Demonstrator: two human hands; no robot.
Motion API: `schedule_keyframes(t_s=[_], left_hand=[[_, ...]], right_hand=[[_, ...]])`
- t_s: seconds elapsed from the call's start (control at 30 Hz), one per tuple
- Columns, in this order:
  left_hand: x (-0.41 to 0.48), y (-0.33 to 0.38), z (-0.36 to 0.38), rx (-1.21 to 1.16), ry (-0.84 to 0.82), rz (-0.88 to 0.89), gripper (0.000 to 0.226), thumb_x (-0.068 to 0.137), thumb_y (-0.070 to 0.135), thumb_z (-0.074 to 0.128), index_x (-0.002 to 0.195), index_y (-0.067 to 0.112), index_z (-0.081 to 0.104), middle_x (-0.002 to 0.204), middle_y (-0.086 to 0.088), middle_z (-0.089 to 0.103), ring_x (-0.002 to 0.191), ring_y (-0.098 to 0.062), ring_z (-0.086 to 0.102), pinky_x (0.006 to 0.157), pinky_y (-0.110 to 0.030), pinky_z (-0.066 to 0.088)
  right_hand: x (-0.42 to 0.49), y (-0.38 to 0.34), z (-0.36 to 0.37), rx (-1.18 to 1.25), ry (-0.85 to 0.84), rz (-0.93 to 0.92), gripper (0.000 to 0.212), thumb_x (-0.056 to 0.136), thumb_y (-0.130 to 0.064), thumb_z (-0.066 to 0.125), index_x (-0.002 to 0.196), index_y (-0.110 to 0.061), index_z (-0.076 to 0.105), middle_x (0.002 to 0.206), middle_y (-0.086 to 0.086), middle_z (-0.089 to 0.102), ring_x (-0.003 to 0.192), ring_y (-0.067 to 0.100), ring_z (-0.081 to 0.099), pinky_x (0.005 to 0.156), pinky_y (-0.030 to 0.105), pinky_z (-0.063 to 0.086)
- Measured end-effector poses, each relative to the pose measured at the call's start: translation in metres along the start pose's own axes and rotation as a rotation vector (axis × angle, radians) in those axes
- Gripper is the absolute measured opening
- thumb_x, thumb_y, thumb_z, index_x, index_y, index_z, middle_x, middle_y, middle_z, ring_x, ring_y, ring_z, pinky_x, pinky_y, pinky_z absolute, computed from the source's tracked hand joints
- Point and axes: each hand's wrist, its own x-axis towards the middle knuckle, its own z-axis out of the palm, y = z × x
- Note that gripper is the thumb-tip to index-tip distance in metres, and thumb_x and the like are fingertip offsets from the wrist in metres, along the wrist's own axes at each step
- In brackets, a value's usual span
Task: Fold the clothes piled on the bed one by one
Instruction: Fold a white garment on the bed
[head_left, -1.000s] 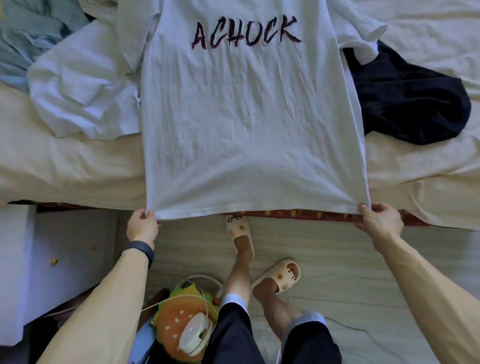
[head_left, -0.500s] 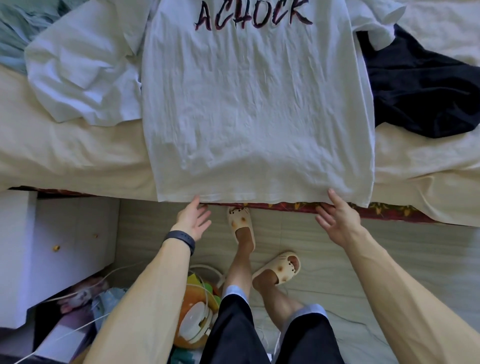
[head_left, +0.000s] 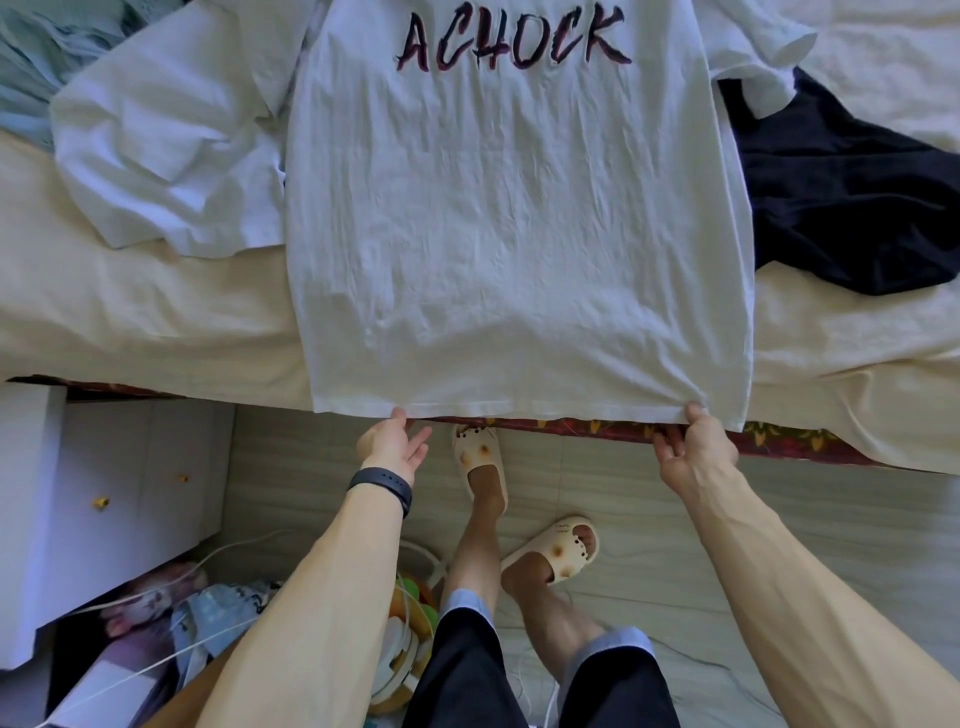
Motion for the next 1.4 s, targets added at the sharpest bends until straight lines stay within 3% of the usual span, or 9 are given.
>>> schedule_keyframes(t_s=[0.33,0.57,0.67,0.77,0.83,0.93,1.13,1.27,1.4], left_hand=[[0.000,0.001,-0.005,0.124,0.159,0.097,0.014,0.102,0.011,0.050,0.091,0.011,0.058,0.101,-0.004,0.065,0.071,-0.020,0.074,0.060,-0.028,0.056],[0.007,0.001,0.005,-0.033,0.081,0.005,0.034,0.101,-0.004,0.040,0.133,-0.001,0.053,0.125,-0.016,0.058,0.099,-0.030,0.070,0.087,-0.036,0.058],[0.010,0.002,0.004,-0.042,0.021,0.000,0.022,0.101,0.003,0.047,0.121,0.003,0.056,0.121,-0.010,0.062,0.096,-0.027,0.068,0.084,-0.035,0.054],[0.012,0.008,-0.001,-0.141,-0.044,-0.046,0.014,0.099,0.011,0.049,0.109,0.011,0.060,0.116,-0.006,0.062,0.106,-0.025,0.063,0.088,-0.038,0.049],[0.013,0.015,-0.008,-0.216,-0.028,-0.062,0.010,0.098,0.018,0.052,0.102,0.014,0.059,0.115,-0.004,0.060,0.113,-0.024,0.060,0.089,-0.038,0.047],[0.017,0.028,-0.021,-0.277,-0.060,-0.087,0.023,0.099,0.029,0.058,0.114,0.013,0.057,0.123,-0.005,0.058,0.114,-0.021,0.057,0.092,-0.037,0.047],[0.016,0.042,-0.037,-0.306,-0.069,-0.094,0.015,0.098,0.026,0.063,0.105,0.012,0.061,0.123,-0.003,0.061,0.099,-0.018,0.060,0.089,-0.033,0.048],[0.005,0.038,-0.049,-0.254,-0.028,-0.023,0.040,0.098,0.026,0.064,0.134,0.012,0.054,0.127,-0.004,0.057,0.117,-0.021,0.057,0.094,-0.033,0.050],[-0.021,0.036,-0.067,-0.324,-0.101,0.002,0.040,0.098,0.023,0.064,0.135,0.013,0.053,0.130,-0.002,0.054,0.129,-0.021,0.049,0.099,-0.034,0.047]], right_hand=[[0.001,0.005,-0.008,-0.076,0.026,-0.075,0.036,0.102,-0.007,0.059,0.136,0.001,0.050,0.134,0.017,0.059,0.120,0.030,0.062,0.100,0.040,0.054],[0.020,0.007,-0.004,-0.198,0.103,-0.149,0.037,0.100,-0.012,0.061,0.134,-0.002,0.052,0.117,0.010,0.058,0.099,0.024,0.060,0.101,0.044,0.054],[0.022,0.005,-0.006,-0.164,0.076,-0.131,0.043,0.097,-0.012,0.067,0.136,-0.004,0.052,0.125,0.011,0.060,0.100,0.024,0.063,0.089,0.037,0.058],[0.019,-0.006,-0.006,-0.035,-0.020,-0.066,0.053,0.094,-0.012,0.071,0.139,-0.015,0.045,0.112,0.007,0.064,0.086,0.020,0.067,0.073,0.035,0.056],[0.018,-0.012,-0.009,0.010,-0.031,-0.056,0.059,0.092,-0.015,0.073,0.142,-0.020,0.041,0.113,0.005,0.062,0.085,0.020,0.066,0.082,0.039,0.055],[0.018,-0.018,-0.016,-0.004,-0.032,-0.053,0.055,0.096,-0.019,0.070,0.145,-0.020,0.046,0.124,0.006,0.064,0.088,0.018,0.066,0.094,0.040,0.051],[0.017,-0.024,-0.028,-0.127,-0.018,-0.135,0.043,0.099,-0.015,0.068,0.138,-0.008,0.052,0.128,0.011,0.065,0.112,0.026,0.067,0.093,0.036,0.055],[0.008,-0.024,-0.036,-0.121,-0.028,-0.211,0.042,0.097,-0.009,0.068,0.135,-0.005,0.050,0.126,0.013,0.061,0.110,0.028,0.066,0.097,0.043,0.057],[-0.007,-0.029,-0.052,-0.142,-0.084,-0.261,0.026,0.097,-0.009,0.069,0.121,-0.006,0.059,0.124,0.016,0.066,0.099,0.025,0.070,0.092,0.045,0.059]])
